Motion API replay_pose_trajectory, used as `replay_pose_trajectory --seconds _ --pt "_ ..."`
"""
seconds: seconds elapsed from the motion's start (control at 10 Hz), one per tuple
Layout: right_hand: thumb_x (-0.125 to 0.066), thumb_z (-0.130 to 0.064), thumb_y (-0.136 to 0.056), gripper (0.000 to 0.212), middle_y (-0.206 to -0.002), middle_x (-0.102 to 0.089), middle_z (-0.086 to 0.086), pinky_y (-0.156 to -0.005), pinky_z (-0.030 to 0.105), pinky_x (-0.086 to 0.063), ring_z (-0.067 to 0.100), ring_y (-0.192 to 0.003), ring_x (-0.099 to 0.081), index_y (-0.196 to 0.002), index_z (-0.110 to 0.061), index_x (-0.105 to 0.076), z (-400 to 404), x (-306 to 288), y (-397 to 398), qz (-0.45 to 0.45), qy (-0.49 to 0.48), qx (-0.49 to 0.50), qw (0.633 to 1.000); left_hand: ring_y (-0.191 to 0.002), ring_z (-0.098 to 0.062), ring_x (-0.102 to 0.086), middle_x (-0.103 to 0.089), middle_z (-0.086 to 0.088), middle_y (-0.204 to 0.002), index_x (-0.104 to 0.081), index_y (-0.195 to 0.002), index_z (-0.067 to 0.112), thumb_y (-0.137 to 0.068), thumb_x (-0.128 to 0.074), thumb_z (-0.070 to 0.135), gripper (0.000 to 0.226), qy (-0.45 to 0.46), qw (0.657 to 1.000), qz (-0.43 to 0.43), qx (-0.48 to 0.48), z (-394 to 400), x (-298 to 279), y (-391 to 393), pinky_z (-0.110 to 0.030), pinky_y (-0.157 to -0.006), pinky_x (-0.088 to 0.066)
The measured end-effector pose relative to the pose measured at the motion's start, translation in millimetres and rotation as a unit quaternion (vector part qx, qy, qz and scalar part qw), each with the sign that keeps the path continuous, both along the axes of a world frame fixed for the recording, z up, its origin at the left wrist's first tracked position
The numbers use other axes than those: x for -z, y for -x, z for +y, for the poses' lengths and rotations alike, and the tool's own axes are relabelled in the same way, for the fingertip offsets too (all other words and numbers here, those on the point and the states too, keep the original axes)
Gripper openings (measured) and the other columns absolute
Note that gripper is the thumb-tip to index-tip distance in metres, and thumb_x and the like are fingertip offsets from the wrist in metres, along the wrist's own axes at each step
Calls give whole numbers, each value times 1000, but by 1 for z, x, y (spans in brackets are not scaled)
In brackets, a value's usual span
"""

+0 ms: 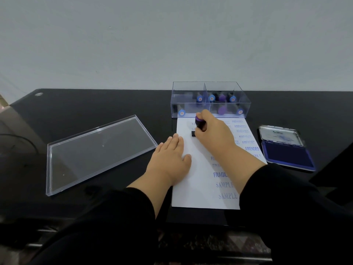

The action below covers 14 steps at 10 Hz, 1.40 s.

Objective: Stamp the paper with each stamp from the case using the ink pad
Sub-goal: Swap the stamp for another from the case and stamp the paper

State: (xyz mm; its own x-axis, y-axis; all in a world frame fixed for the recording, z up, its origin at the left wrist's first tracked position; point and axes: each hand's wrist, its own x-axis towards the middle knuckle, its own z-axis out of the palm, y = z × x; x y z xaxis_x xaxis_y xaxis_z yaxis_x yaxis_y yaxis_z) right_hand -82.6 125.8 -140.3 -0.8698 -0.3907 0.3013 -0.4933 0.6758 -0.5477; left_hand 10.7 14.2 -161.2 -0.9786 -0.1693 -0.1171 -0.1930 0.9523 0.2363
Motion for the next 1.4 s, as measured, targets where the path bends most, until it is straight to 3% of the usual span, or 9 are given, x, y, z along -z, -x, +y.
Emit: replay_pose_trajectory --seconds 0.3,0.4,0.5,0.6,0.8,1.0,1.4 --pt "-53 -16 -92 24 -89 -56 -4 -67 29 -46 19 -81 -55 -115 -20 -50 -1 6 1 13 19 -5 1000 -146 -13 9 11 0 -159 5 -152 15 -102 -20 37 60 1 1000 -6 2 -1 0 1 -30 -116 6" --pt "-55 -18 -90 27 -88 -57 -7 -68 28 -46 16 -80 -56 -116 -23 -50 3 6 4 4 66 9 998 -146 -13 9 11 0 -159 4 -152 15 -102 -20 37 60 1 1000 -3 -1 -1 0 0 -29 -116 6" --pt "-56 -18 -90 29 -80 -56 -11 -60 24 -41 13 -75 -55 -117 -26 -50 9 3 8 -15 156 47 986 -146 -13 9 11 0 -159 5 -152 15 -102 -20 37 60 3 1000 -6 1 -2 0 1 -29 -117 5" --pt "-56 -16 -89 30 -85 -60 -8 -62 25 -42 14 -78 -57 -115 -27 -49 14 2 11 -39 205 66 976 -146 -12 9 11 1 -159 5 -152 15 -102 -20 37 60 3 1000 -4 0 -2 1 1 -29 -117 5" --pt "-55 -15 -89 32 -87 -60 -8 -63 23 -40 13 -80 -57 -119 -27 -48 21 1 15 -60 246 85 964 -146 -11 9 11 3 -159 5 -152 16 -102 -20 38 60 -2 1000 -6 -3 -2 1 1 -29 -117 6" --pt "-55 -16 -89 35 -81 -57 -11 -64 26 -42 13 -78 -57 -122 -27 -46 21 2 15 -63 227 83 968 -146 -12 9 11 2 -159 5 -152 16 -102 -20 38 60 1 1000 -4 -2 -2 0 1 -29 -117 6" --pt "-57 -12 -89 35 -93 -62 -3 -67 28 -47 17 -83 -62 -117 -27 -43 18 -2 11 -59 218 67 972 -146 -12 9 12 2 -159 5 -152 16 -102 -21 39 61 -4 1000 -23 -7 -1 -1 -1 -29 -117 6"
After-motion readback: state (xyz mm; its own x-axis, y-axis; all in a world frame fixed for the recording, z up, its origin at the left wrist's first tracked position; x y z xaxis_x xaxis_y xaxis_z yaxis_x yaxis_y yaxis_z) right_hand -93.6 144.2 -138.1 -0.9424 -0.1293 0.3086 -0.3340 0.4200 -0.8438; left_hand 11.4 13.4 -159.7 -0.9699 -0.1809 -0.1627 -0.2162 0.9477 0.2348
